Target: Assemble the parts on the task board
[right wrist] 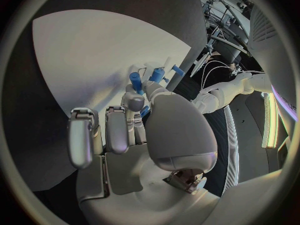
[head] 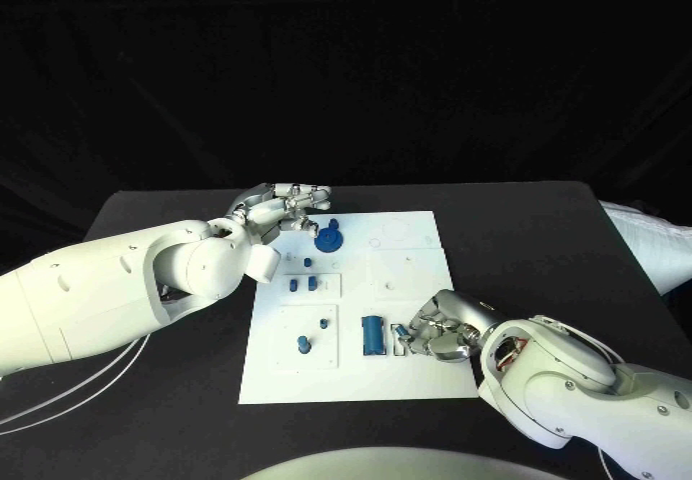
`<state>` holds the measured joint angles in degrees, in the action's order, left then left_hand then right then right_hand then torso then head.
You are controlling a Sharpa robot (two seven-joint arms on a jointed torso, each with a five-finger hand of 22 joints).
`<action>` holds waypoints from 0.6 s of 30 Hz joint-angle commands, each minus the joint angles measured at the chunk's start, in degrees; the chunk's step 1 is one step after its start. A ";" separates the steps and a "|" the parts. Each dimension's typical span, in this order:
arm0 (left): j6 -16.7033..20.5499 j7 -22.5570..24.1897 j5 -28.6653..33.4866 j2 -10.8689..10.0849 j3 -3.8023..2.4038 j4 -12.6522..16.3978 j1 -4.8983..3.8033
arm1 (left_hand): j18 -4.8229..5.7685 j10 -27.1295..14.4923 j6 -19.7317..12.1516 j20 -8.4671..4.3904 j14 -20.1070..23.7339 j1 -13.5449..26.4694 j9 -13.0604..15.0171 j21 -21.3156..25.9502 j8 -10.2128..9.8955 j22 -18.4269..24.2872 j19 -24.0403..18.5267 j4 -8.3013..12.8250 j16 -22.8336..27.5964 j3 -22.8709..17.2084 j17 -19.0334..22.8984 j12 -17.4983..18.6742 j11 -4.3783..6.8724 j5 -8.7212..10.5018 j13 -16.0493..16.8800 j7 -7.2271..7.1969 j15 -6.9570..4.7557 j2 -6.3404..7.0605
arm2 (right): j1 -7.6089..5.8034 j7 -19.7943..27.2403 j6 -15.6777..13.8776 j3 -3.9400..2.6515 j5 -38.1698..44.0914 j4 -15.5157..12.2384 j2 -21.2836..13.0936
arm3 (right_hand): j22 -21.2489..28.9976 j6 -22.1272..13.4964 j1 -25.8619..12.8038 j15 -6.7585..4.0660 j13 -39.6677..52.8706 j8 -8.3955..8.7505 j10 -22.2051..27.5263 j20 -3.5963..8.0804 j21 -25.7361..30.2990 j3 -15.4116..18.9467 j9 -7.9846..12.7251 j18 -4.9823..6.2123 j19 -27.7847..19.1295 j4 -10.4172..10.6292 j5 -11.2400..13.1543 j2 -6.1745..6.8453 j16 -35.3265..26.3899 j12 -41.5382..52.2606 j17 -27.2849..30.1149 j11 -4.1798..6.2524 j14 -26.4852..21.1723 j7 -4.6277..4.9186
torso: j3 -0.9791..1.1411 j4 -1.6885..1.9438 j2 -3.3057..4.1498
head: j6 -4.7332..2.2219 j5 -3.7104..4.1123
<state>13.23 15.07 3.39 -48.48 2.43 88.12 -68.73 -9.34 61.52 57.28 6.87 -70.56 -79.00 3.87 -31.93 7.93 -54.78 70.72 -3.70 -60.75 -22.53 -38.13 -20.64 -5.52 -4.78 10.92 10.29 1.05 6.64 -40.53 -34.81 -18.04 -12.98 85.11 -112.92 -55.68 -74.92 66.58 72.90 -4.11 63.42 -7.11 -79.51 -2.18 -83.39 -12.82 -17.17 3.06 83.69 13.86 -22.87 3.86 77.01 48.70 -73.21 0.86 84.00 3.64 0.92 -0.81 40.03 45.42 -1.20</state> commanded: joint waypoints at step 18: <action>-1.46 0.04 -0.20 0.14 -0.05 0.24 -0.02 | -0.98 -0.42 0.25 -0.15 0.51 -0.67 0.21 0.28 0.66 0.12 -0.40 0.40 0.41 0.16 0.21 -0.46 -0.03 -0.22 0.07 -0.24 -0.11 -0.16 | 0.02 -0.45 4.40 0.14 6.53 1.36 1.82 | -6.94 1.42 -2.95 -0.62 1.94 -0.79 -1.69 0.46 -0.92 0.75 -0.79 -0.79 1.05 2.16 -0.81 -0.48 1.31 2.82 -1.33 0.26 3.35 -0.39 | 0.00 -0.04 -0.02 | 0.25 -0.23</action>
<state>13.04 15.05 3.36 -48.44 2.42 88.22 -68.73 -9.34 61.52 57.28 6.87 -70.35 -79.22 4.01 -31.83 8.30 -54.73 70.73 -3.54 -60.53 -22.37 -37.97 -20.86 -5.52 -4.78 10.92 10.29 0.84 6.41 -40.55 -35.14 -16.15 -12.88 89.37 -111.49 -54.01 -74.91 67.54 70.53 -4.52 65.29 -7.55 -80.75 -2.04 -84.12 -12.11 -17.88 3.05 83.83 15.66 -23.52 3.52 78.06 51.24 -74.45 1.06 84.02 3.28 0.92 -0.87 40.01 45.61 -1.38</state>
